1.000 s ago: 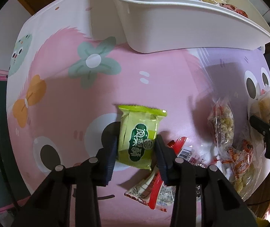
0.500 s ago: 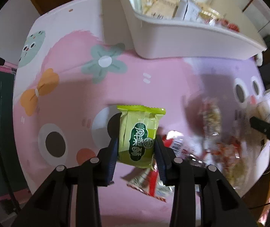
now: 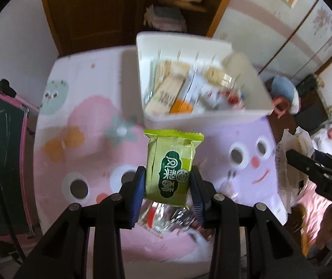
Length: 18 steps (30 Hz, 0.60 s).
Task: Organize snacks
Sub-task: 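Carry both packs into the white basket and open both tools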
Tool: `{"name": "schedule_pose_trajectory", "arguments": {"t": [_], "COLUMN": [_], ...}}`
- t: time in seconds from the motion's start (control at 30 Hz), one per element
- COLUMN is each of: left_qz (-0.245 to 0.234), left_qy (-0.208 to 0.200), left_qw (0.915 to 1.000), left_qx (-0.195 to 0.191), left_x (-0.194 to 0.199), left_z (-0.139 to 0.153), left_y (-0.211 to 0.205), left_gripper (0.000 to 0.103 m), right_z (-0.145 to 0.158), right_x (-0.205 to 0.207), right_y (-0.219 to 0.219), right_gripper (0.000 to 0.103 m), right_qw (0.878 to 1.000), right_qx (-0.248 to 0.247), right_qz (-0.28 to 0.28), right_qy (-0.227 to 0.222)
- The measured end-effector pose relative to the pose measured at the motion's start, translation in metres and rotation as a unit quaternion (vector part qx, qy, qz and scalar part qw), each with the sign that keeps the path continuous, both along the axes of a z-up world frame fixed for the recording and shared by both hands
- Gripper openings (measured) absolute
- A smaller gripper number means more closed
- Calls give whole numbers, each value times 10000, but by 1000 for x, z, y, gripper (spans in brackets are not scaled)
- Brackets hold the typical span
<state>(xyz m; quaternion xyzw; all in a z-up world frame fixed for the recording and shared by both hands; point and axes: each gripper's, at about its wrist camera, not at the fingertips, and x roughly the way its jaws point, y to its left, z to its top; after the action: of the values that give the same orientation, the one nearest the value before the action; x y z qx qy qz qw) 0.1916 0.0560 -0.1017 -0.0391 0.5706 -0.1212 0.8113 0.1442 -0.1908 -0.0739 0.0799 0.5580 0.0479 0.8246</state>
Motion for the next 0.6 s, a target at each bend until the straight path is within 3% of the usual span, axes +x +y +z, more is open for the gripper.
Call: {"name": "schedule_pose_trajectory", "arguments": {"t": [0.17,0.37,0.6], "left_qz": [155,215,251], "left_qy": [-331,-763,-994], "left_qw": [9989,9963,9944], "left_qx": [-308,-342,-254], "left_x": [25,57,98], "left_z": [45,86,104], "left_y": [-1,-17,-40], "left_gripper": [36,36,36], "right_z": [49,91,101], "right_x": [20,53,97], "right_y": [6,3,-4], "right_gripper": [79,79,80], "right_qw": [9981,9938,9913], "right_qx": [-108,-136,-177], "right_qz": [97,53,-46], "right_qy": [-598,-1099,-1304]}}
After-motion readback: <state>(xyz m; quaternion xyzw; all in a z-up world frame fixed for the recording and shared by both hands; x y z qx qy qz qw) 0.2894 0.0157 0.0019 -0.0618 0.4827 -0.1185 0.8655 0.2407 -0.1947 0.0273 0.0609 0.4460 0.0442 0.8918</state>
